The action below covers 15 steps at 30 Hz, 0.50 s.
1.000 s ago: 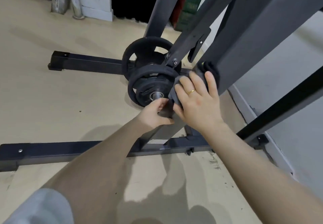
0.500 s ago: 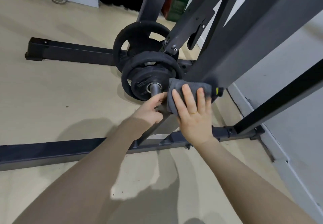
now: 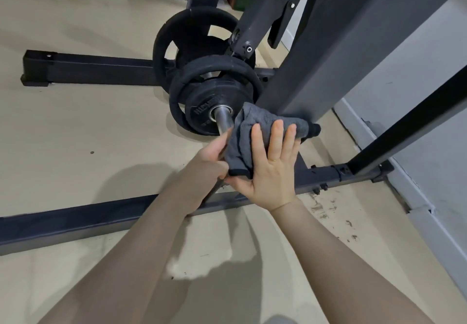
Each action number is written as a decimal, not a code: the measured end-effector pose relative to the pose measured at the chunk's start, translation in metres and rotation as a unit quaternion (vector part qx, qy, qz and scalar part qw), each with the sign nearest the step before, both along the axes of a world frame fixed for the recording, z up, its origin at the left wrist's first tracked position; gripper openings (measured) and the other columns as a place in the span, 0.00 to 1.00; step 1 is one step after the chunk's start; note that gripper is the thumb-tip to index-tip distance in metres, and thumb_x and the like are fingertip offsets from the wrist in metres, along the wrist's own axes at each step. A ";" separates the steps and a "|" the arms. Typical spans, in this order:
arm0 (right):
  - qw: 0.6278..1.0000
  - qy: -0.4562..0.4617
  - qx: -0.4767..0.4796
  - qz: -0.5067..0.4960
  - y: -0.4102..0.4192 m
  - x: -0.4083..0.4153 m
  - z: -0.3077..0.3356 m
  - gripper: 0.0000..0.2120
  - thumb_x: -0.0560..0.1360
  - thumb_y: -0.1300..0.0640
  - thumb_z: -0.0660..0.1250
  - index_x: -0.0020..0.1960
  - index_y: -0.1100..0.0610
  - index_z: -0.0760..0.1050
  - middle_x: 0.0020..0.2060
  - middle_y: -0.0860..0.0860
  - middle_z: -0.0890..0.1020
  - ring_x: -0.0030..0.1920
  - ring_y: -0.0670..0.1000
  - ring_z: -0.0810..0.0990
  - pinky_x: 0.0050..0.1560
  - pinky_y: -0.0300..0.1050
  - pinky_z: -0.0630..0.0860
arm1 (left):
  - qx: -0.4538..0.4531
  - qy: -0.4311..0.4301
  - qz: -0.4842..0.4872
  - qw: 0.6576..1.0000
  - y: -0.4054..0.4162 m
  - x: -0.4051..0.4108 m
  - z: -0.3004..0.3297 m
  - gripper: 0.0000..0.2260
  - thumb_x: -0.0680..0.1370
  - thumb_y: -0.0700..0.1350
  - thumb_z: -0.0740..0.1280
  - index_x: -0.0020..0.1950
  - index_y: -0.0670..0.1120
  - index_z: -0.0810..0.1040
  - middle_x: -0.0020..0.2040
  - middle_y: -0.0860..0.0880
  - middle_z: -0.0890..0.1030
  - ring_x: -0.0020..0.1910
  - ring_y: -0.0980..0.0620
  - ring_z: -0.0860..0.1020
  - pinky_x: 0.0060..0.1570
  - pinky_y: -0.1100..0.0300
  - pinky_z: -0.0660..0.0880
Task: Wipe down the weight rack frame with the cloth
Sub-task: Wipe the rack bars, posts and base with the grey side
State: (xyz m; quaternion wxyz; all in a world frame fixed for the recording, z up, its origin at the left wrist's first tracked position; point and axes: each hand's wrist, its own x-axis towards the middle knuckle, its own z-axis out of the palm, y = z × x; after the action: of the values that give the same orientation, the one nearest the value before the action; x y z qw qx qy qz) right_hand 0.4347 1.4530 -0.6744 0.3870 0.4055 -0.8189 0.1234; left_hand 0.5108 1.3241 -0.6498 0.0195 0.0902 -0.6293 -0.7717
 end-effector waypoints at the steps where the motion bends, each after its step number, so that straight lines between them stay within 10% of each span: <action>1: 1.000 -0.001 -0.004 -0.001 0.002 0.001 -0.001 0.39 0.74 0.30 0.50 0.77 0.48 0.43 0.76 0.48 0.35 0.76 0.54 0.37 0.73 0.56 0.43 | -0.005 -0.005 -0.009 1.000 -0.001 0.000 -0.001 0.36 0.70 0.22 0.55 0.69 0.54 0.69 0.49 0.54 0.82 0.50 0.52 0.79 0.47 0.60 0.75; 3: 1.000 0.001 -0.028 -0.008 0.009 0.000 0.011 0.32 0.78 0.35 0.52 0.74 0.50 0.48 0.76 0.53 0.41 0.76 0.55 0.43 0.72 0.53 0.46 | -0.017 -0.010 -0.022 1.000 -0.002 0.001 -0.002 0.40 0.66 0.24 0.53 0.73 0.54 0.66 0.47 0.51 0.79 0.45 0.55 0.75 0.44 0.64 0.68; 8: 0.954 -0.187 -0.232 -0.013 0.012 -0.006 0.031 0.38 0.73 0.53 0.64 0.71 0.43 0.41 0.73 0.56 0.46 0.75 0.60 0.49 0.76 0.49 0.49 | 0.003 0.006 -0.007 1.000 0.004 0.004 -0.003 0.43 0.59 0.28 0.52 0.71 0.59 0.63 0.76 0.57 0.59 0.75 0.56 0.55 0.70 0.62 0.59; 11: 0.894 -0.332 -0.298 0.047 0.004 0.006 0.018 0.49 0.69 0.49 0.71 0.70 0.39 0.34 0.76 0.61 0.45 0.76 0.58 0.53 0.72 0.61 0.58 | 0.007 0.003 -0.012 1.000 0.004 0.008 -0.003 0.43 0.57 0.33 0.53 0.69 0.62 0.66 0.73 0.57 0.64 0.69 0.62 0.65 0.69 0.61 0.59; 15: 0.885 -0.339 -0.316 0.054 -0.010 0.022 0.018 0.58 0.64 0.41 0.70 0.74 0.51 0.29 0.74 0.62 0.38 0.76 0.59 0.42 0.75 0.60 0.47 | 0.021 0.002 -0.017 1.000 0.007 0.009 -0.005 0.40 0.60 0.34 0.55 0.69 0.62 0.68 0.50 0.56 0.74 0.48 0.65 0.70 0.56 0.61 0.65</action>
State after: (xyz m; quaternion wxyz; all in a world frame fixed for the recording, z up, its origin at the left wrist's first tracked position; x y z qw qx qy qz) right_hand 0.4564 1.4432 -0.6565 0.1864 0.2389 -0.7948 0.5258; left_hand 0.5201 1.3313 -0.6550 0.0054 0.0779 -0.6142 -0.7853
